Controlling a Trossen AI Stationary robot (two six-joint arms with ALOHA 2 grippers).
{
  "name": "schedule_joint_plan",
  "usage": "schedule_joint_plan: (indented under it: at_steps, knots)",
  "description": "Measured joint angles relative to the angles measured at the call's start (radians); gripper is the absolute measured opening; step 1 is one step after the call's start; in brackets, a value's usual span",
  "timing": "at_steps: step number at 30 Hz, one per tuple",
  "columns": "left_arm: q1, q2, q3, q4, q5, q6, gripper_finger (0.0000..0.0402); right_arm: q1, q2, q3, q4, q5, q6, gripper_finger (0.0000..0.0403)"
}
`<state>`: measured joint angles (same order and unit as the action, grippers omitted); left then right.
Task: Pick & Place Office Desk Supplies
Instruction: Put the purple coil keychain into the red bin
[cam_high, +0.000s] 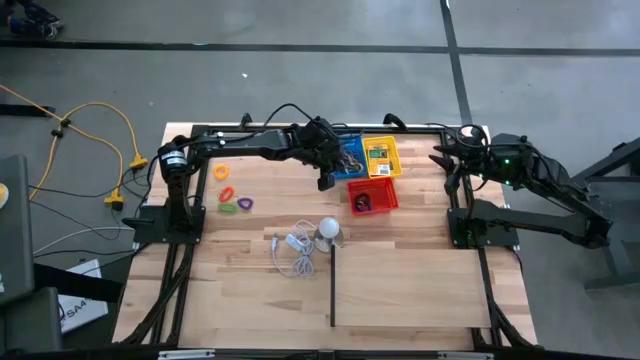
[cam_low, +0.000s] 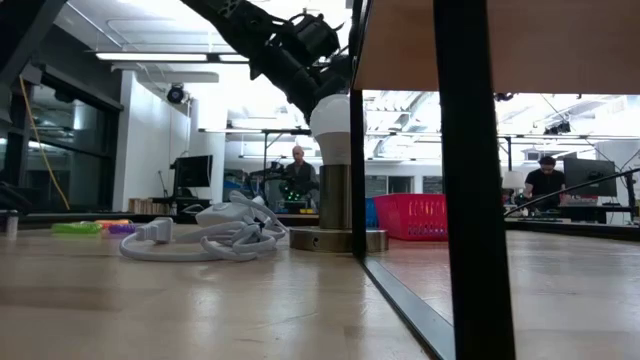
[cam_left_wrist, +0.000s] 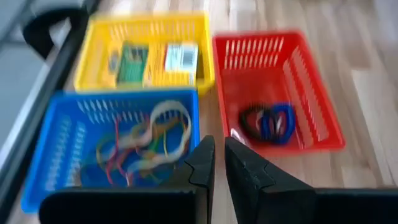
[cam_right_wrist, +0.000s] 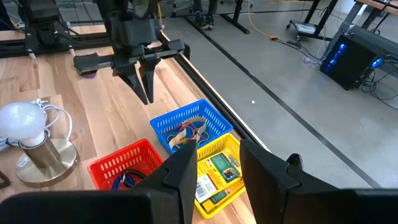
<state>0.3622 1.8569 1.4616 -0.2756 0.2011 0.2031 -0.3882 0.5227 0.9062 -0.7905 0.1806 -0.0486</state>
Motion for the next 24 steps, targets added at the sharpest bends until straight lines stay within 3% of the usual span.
schedule_joint_plan:
  at_steps: [11,24]
  knots:
    - [0.045,0.001,-0.051,-0.182,-0.022,-0.176,0.0031,0.000,0.000,0.000,0.000,0.000,0.000,0.0110]
    - [0.106,-0.085,-0.263,-0.182,-0.050,-0.309,0.0031,0.000,0.000,0.000,0.000,0.000,0.000,0.0110]
